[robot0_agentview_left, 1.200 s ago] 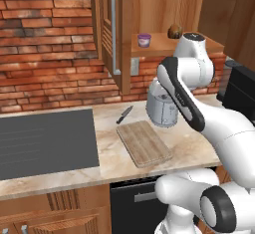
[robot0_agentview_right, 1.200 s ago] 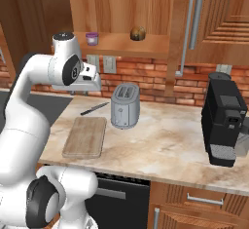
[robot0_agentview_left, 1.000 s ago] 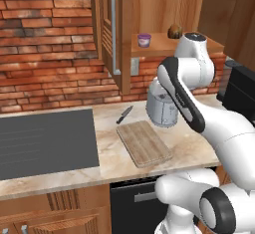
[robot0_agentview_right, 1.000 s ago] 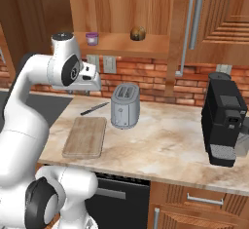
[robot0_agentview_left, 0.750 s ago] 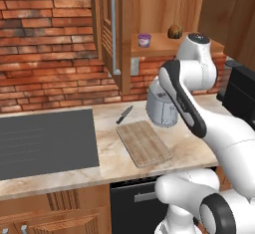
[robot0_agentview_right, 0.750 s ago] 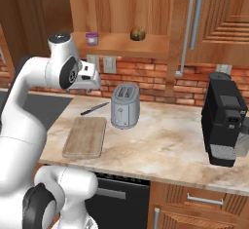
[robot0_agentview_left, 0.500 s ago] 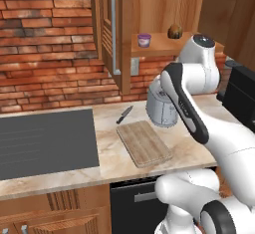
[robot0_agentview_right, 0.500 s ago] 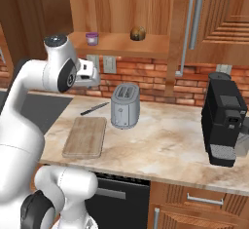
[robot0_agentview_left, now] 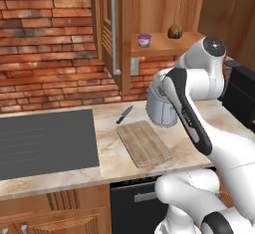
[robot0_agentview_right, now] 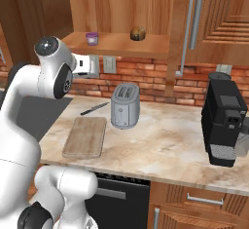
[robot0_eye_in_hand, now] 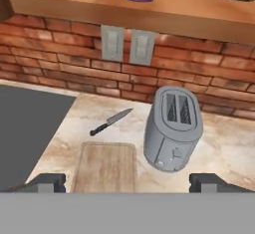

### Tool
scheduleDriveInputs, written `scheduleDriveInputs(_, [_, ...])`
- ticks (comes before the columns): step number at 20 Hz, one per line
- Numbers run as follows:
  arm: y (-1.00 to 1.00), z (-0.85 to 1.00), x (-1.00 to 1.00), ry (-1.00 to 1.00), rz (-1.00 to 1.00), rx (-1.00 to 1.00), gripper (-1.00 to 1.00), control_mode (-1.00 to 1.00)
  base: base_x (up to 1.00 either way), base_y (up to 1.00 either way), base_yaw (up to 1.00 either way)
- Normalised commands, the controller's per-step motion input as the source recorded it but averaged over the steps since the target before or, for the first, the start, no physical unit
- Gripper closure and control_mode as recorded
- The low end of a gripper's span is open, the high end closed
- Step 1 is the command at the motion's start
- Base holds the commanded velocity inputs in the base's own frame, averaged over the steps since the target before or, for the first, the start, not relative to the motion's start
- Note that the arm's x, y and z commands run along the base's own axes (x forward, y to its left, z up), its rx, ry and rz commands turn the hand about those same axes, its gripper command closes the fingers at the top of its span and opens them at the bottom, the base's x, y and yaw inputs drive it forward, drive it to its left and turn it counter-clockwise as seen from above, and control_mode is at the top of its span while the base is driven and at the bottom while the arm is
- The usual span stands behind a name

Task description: Pick the bread, place it on the cutting board, pick the jam, place it on the counter, and close the cabinet.

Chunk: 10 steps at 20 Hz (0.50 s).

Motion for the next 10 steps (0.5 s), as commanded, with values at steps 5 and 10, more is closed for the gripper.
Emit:
scheduleDriveInputs(5, [0.0,0.5,0.14,-0.08,0.0,0.0,-1.0,-1.0,0.0,0.0,0.0])
scheduleDriveInputs(10, [0.07,0.54,0.21,0.0,0.0,0.0,-1.0,-1.0,0.0,0.0,0.0])
